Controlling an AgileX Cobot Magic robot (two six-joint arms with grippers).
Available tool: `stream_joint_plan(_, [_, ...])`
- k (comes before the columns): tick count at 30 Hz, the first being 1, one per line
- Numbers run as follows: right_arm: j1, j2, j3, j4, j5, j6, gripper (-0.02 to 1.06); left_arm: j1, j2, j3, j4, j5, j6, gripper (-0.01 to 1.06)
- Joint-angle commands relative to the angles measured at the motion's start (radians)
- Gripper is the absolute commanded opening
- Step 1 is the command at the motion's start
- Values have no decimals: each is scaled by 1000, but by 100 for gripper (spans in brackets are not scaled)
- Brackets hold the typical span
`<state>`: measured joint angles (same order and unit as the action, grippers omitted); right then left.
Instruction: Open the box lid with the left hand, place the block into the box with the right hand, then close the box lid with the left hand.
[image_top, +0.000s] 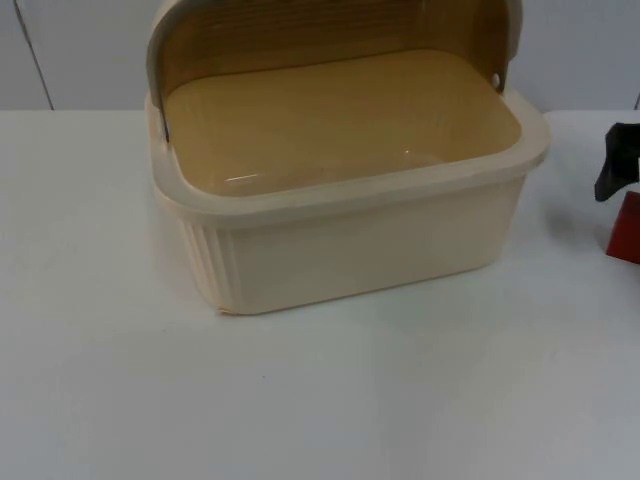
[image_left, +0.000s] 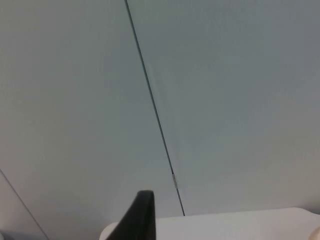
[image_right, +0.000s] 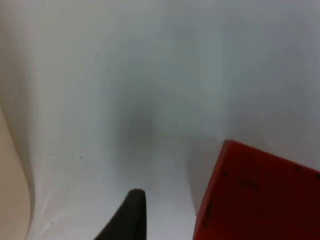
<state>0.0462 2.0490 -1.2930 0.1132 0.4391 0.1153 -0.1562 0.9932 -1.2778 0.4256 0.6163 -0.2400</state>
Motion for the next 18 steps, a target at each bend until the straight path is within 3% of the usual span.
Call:
stream_joint_plan(1, [0,16,-5,-6,-9,89,104,-6,-4,-2,7,0,-1,105])
stream_joint_plan(9, [0,78,-5,-6,-24,163,103,-6,-4,-2,7,0,-1,105])
stream_joint_plan(11, [0,80,-5,-6,-39,185,96,-6,-4,-2,7,0,-1,105])
stream_joint_plan(12, [0,80,-5,-6,-46,185,86,-6,-4,-2,7,0,-1,105])
stream_joint_plan(13, [0,80,-5,-6,-48,185,65,-6,-4,-2,7,0,-1,105])
stream_joint_plan(14, [0,80,-5,-6,-48,185,65,-6,-4,-2,7,0,-1,105])
stream_joint_plan(17, [0,80,-5,-6,-32,200,6,-6,-4,-2,7,0,-1,105])
stream_joint_plan(18, [0,80,-5,-6,-17,223,0,-6,-4,-2,7,0,-1,105])
